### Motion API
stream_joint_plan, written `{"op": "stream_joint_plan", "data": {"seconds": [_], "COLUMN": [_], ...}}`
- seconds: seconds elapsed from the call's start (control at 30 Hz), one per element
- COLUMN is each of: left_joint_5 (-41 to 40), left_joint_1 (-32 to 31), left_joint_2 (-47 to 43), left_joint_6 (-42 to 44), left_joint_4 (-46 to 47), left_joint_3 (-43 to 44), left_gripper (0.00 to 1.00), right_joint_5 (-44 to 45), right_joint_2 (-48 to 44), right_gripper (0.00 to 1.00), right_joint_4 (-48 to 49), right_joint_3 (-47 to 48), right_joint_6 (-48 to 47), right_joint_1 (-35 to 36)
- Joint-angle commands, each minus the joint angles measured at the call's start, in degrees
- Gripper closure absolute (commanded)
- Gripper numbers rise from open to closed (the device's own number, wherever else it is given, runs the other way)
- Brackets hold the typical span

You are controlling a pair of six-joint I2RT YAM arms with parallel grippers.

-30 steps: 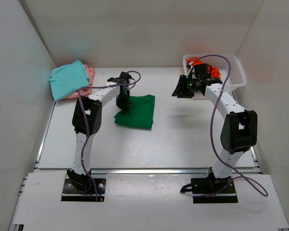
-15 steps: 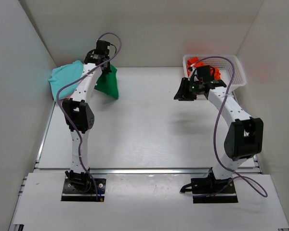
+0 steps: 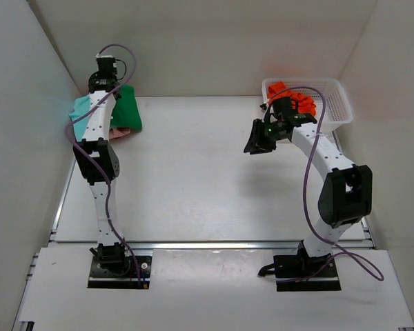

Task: Fold and stack the t-shirts
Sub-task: Put the neatly folded tshirt into the corner of the board with the left arm

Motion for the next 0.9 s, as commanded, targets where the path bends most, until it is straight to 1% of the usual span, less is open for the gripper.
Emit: {"op": "stream_joint_plan", "data": {"seconds": [0.0, 0.03, 0.1, 0.13, 0.23, 0.27, 0.43, 0.57, 0.6, 0.63, 0.67, 0.7, 0.73, 0.87], "left_joint_5": [-0.2, -0.2, -0.3, -0.3, 1.3, 2.0, 3.5, 3.1, 3.2, 3.0, 2.3, 2.2, 2.5, 5.9], "left_joint_1": [4.9, 5.0, 7.5, 7.4, 9.7, 10.3, 13.1, 14.4, 15.0, 15.3, 15.5, 15.3, 15.5, 15.5], "left_joint_2": [-1.5, -1.8, -2.1, -2.1, -1.6, -1.6, 1.0, 3.4, 3.9, 4.1, 4.0, 3.8, 3.8, 1.0], "left_joint_6": [1.1, 0.9, 0.6, 0.3, 0.2, -0.5, -1.3, -3.2, -4.1, -4.9, -5.5, -6.3, -6.6, -8.8], "left_joint_4": [3.0, 2.6, 3.7, 4.0, 4.5, 4.6, 5.8, 6.4, 7.5, 8.1, 9.1, 9.9, 11.0, 12.7], "left_joint_3": [2.3, 2.0, 1.3, 1.2, 0.3, 0.6, 1.9, 3.6, 4.3, 4.9, 5.3, 5.9, 5.8, 5.5], "left_gripper": [1.0, 1.0, 1.0, 1.0, 1.0, 1.0, 1.0, 0.95, 0.83, 0.76, 0.59, 0.13, 0.01, 0.01], "right_joint_5": [-1.2, -1.4, -1.3, -1.4, -1.2, -1.2, -1.1, -1.0, -0.9, -1.0, -0.7, 0.1, -0.1, 1.3], "right_joint_2": [3.1, 3.9, 6.3, 7.0, 9.8, 10.7, 15.7, 18.1, 18.6, 18.8, 19.1, 19.1, 19.0, 16.3], "right_gripper": [0.72, 0.72, 0.72, 0.72, 0.73, 0.72, 0.72, 0.73, 0.73, 0.72, 0.73, 0.73, 0.73, 0.73], "right_joint_4": [-2.8, -3.8, -5.5, -6.3, -8.1, -8.9, -12.4, -14.2, -14.8, -14.5, -15.2, -14.8, -14.8, -13.3], "right_joint_3": [6.2, 6.7, 10.3, 12.0, 16.1, 16.5, 24.5, 28.4, 28.5, 29.1, 29.1, 28.6, 28.5, 24.2], "right_joint_6": [0.1, 0.0, -0.3, -0.3, -0.3, 0.0, -0.6, -0.9, -1.0, -1.4, -1.6, -1.7, -1.9, -1.9], "right_joint_1": [1.0, 1.2, 2.1, 2.3, 3.1, 3.3, 3.8, 4.2, 4.3, 5.2, 5.1, 5.1, 5.6, 5.9]}}
